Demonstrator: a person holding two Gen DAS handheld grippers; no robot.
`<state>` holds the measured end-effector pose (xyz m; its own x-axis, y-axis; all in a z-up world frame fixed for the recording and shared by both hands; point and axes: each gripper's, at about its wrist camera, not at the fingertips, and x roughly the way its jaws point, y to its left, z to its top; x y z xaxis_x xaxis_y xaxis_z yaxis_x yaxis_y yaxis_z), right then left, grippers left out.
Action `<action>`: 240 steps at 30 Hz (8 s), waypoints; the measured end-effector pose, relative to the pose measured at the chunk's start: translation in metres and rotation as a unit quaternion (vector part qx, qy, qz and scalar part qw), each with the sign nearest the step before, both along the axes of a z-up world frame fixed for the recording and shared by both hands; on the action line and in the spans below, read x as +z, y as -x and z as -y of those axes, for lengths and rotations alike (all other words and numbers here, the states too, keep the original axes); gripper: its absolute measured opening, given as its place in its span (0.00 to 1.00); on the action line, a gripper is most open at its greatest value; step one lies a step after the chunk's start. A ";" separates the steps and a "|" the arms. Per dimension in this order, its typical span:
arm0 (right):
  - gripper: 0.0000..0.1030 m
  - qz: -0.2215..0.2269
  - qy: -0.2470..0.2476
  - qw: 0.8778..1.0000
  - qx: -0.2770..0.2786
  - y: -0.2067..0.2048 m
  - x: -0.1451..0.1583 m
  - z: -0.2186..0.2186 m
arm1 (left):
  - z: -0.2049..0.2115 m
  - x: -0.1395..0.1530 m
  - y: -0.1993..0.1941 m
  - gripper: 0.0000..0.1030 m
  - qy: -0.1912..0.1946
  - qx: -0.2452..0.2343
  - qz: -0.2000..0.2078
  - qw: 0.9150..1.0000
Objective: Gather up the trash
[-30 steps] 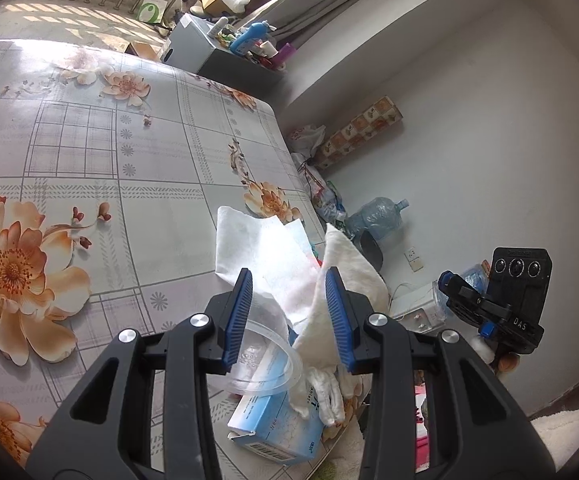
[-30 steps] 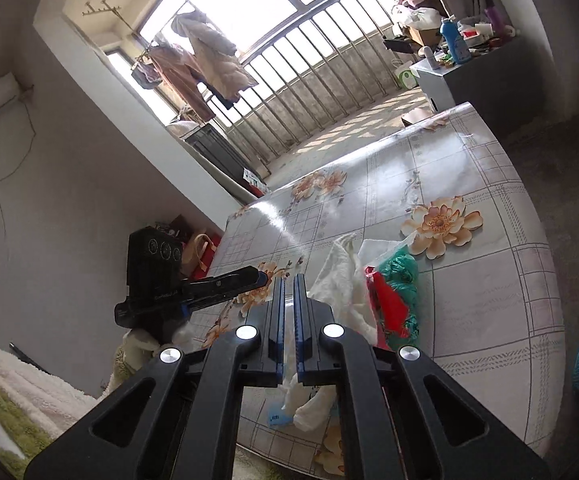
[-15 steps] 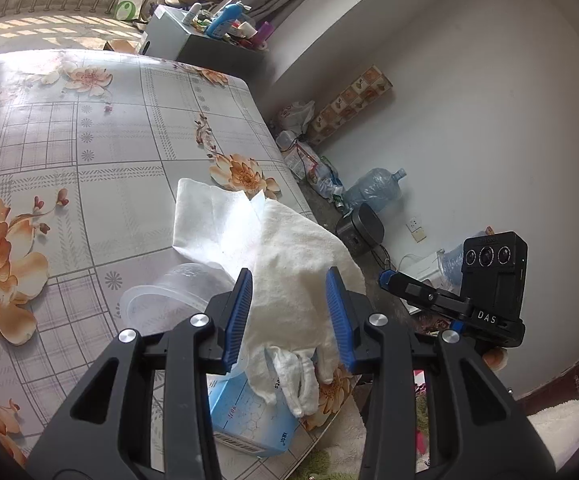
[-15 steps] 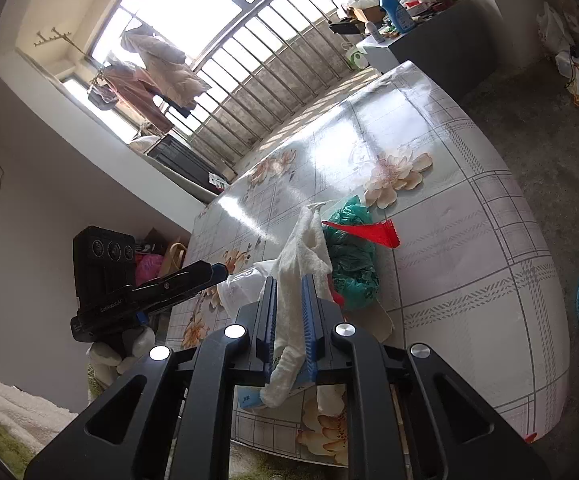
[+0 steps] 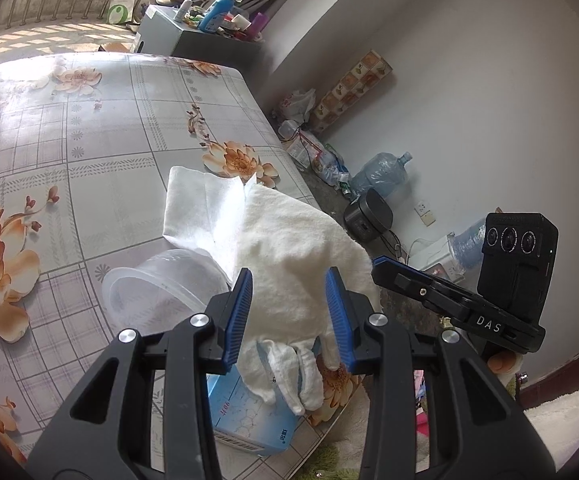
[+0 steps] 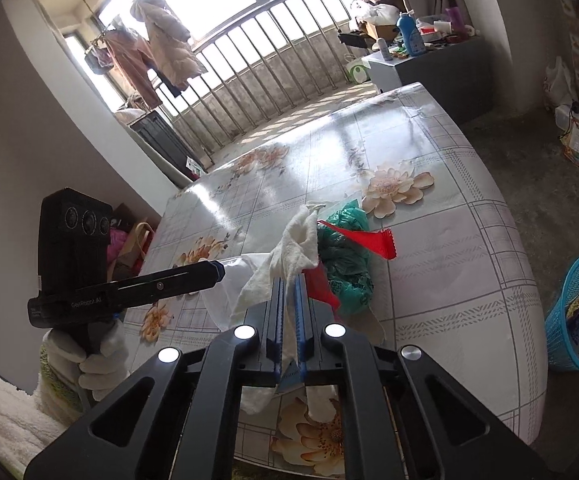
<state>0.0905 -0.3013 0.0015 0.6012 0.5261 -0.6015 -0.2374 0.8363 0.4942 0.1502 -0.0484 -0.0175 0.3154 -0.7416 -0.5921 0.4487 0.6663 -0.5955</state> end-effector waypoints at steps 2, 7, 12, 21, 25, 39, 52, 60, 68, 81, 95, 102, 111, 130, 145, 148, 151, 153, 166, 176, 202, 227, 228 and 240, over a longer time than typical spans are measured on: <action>0.04 0.014 0.003 1.000 0.003 0.004 0.005 -0.002 | -0.001 0.000 0.000 0.34 0.000 0.001 0.000 1.000; 0.04 0.048 -0.015 0.999 0.022 0.015 0.022 -0.003 | -0.005 0.003 0.002 0.34 0.002 0.006 0.003 1.000; 0.08 0.038 0.027 0.999 -0.001 0.007 0.021 -0.005 | -0.007 0.004 0.004 0.34 0.002 0.008 0.005 1.000; 0.34 0.041 0.133 0.990 0.014 -0.021 0.006 -0.030 | -0.009 0.005 0.004 0.34 0.003 0.008 0.004 1.000; 0.05 0.053 0.161 0.985 0.020 -0.015 0.005 -0.040 | -0.010 0.007 0.004 0.34 0.005 0.010 0.005 1.000; 0.04 0.154 0.018 0.985 0.070 0.053 0.058 -0.024 | -0.020 0.016 0.004 0.34 0.013 0.028 0.013 0.999; 0.04 0.171 -0.053 0.981 -0.067 0.085 0.078 0.079 | 0.017 0.026 0.014 0.34 -0.011 -0.010 0.041 0.999; 0.04 0.121 -0.059 0.986 -0.096 0.066 0.038 0.084 | 0.061 0.018 0.030 0.37 -0.081 -0.041 0.065 0.994; 0.04 0.071 -0.094 0.988 -0.101 0.041 -0.005 0.083 | 0.103 0.009 0.059 0.56 -0.184 -0.041 0.123 0.974; 0.15 0.019 -0.099 0.986 -0.133 0.033 -0.038 0.103 | 0.143 -0.008 0.077 0.55 -0.324 0.035 0.206 0.923; 0.34 -0.029 -0.077 0.991 -0.106 0.026 -0.066 0.089 | 0.143 -0.006 0.085 0.03 -0.310 0.037 0.214 0.926; 0.42 -0.015 -0.022 0.995 -0.092 0.028 -0.057 0.076 | 0.129 0.009 0.093 0.00 -0.269 0.041 0.228 0.935; 0.48 -0.004 0.070 0.994 -0.082 0.034 -0.048 0.052 | 0.096 0.045 0.103 0.00 -0.191 0.056 0.258 0.945; 0.13 -0.037 0.129 0.979 -0.150 0.019 -0.073 0.047 | 0.123 0.012 0.089 0.46 -0.245 0.023 0.223 0.943; 0.12 -0.024 0.050 0.988 -0.144 0.021 -0.083 0.065 | 0.160 -0.012 0.074 0.09 -0.335 0.041 0.259 0.905; 0.11 -0.022 0.046 0.988 -0.144 0.022 -0.084 0.067 | 0.154 -0.010 0.075 0.01 -0.335 0.039 0.258 0.905; 0.09 -0.023 0.038 0.989 -0.144 0.024 -0.083 0.067 | 0.149 -0.004 0.080 0.00 -0.330 0.040 0.264 0.906; 0.09 -0.020 0.023 0.989 -0.144 0.026 -0.082 0.071 | 0.144 0.005 0.086 0.00 -0.323 0.040 0.270 0.906; 0.08 0.070 -0.099 0.970 -0.212 0.066 -0.028 0.147 | 0.130 0.121 0.087 0.00 -0.171 0.016 0.296 0.940; 0.08 0.094 -0.090 0.923 -0.363 0.093 -0.020 0.256 | 0.316 0.126 0.001 0.00 -0.131 -0.202 0.186 0.953; 0.47 -0.146 -0.098 0.806 -0.566 0.062 -0.253 0.422 | 0.536 -0.061 -0.063 0.54 -0.245 -0.313 0.097 0.913; 0.94 0.127 0.106 0.932 -0.324 0.059 0.023 0.161 | 0.062 0.163 0.015 0.82 -0.111 0.090 0.272 0.952; 0.94 0.122 0.092 0.938 -0.311 0.057 0.024 0.157 | 0.046 0.158 0.019 0.82 -0.113 0.106 0.264 0.952; 0.93 0.047 -0.023 0.985 -0.167 0.019 0.020 0.089 | -0.051 0.092 0.056 0.82 -0.111 0.154 0.184 0.964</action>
